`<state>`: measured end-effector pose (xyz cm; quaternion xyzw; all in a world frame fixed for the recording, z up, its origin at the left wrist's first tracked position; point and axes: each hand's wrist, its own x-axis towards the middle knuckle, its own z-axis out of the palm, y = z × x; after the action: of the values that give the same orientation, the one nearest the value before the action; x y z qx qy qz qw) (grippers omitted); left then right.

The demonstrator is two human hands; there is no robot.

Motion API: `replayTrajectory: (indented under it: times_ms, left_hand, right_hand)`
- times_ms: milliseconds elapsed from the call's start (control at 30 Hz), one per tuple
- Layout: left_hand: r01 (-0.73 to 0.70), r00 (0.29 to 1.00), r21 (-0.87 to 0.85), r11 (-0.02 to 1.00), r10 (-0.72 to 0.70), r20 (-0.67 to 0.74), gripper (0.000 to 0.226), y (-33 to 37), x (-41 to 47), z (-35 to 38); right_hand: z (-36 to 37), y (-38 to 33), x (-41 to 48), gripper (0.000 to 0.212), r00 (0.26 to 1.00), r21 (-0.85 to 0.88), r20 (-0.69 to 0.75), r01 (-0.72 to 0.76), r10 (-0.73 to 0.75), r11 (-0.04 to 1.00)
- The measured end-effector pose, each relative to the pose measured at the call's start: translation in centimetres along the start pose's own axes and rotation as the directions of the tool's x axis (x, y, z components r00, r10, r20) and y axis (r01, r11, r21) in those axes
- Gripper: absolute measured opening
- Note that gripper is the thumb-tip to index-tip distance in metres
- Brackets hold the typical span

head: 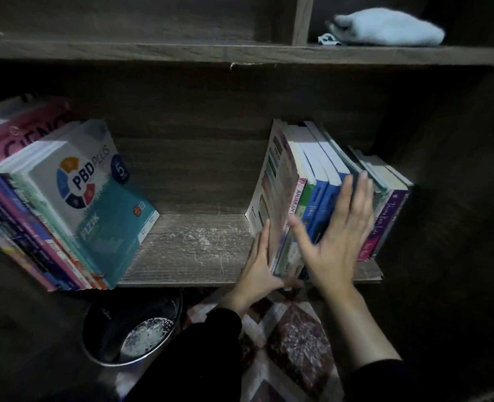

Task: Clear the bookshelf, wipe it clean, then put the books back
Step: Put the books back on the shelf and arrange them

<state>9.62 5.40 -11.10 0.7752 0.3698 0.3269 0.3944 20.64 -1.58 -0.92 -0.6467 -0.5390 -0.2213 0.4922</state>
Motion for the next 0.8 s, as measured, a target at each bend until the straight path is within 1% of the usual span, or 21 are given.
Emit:
replayTrajectory:
  times_ms: [67, 100, 167, 233, 333, 467, 567, 667, 800]
  left_hand:
    - [-0.022, 0.999, 0.093, 0.995, 0.018, 0.041, 0.144, -1.1, 0.1, 0.0]
    - [-0.032, 0.999, 0.125, 0.992, 0.026, 0.045, 0.144, -1.4, 0.3, -0.1]
    - [-0.044, 0.999, 0.221, 0.974, 0.038, 0.033, 0.139, -1.6, 0.7, -0.2]
    - [-0.028, 1.000, 0.333, 0.943, 0.026, 0.010, 0.133, -1.7, 0.9, -0.1]
    - [0.022, 1.000, 0.406, 0.914, -0.019, -0.011, 0.129, -1.5, 1.0, 0.0]
    - [0.028, 1.000, 0.413, 0.910, -0.027, -0.008, 0.124, -1.3, 0.7, 0.2]
    - [0.010, 1.000, 0.400, 0.916, -0.010, -0.002, 0.113, -1.4, 0.4, 0.3]
    - [0.009, 1.000, 0.373, 0.928, -0.005, -0.012, 0.095, -1.5, 0.4, 0.4]
    - [-0.005, 1.000, 0.275, 0.961, -0.003, 0.026, 0.084, -0.9, 0.3, -0.1]
  right_hand:
    - [0.9, 0.8, -1.8, 0.107, 0.998, -0.083, 0.038, 0.060, -0.057, 0.995]
    - [1.5, 1.3, -2.7, 0.109, 0.996, -0.125, 0.066, 0.075, -0.068, 0.989]
    - [2.7, 2.2, -4.0, 0.106, 0.991, -0.206, 0.110, 0.097, -0.075, 0.974]
    - [3.6, 2.8, -4.4, 0.104, 0.989, -0.273, 0.128, 0.111, -0.078, 0.955]
    - [4.1, 3.1, -4.5, 0.103, 0.987, -0.321, 0.138, 0.122, -0.081, 0.939]
    - [3.7, 2.9, -5.2, 0.097, 0.989, -0.329, 0.140, 0.092, -0.048, 0.940]
    - [3.3, 1.9, -5.4, 0.090, 0.993, -0.305, 0.117, 0.052, -0.017, 0.951]
    - [3.0, 0.6, -5.6, 0.093, 0.996, -0.262, 0.082, -0.006, 0.029, 0.965]
    - [2.7, -1.1, -5.7, 0.096, 0.996, -0.224, 0.050, -0.057, 0.070, 0.973]
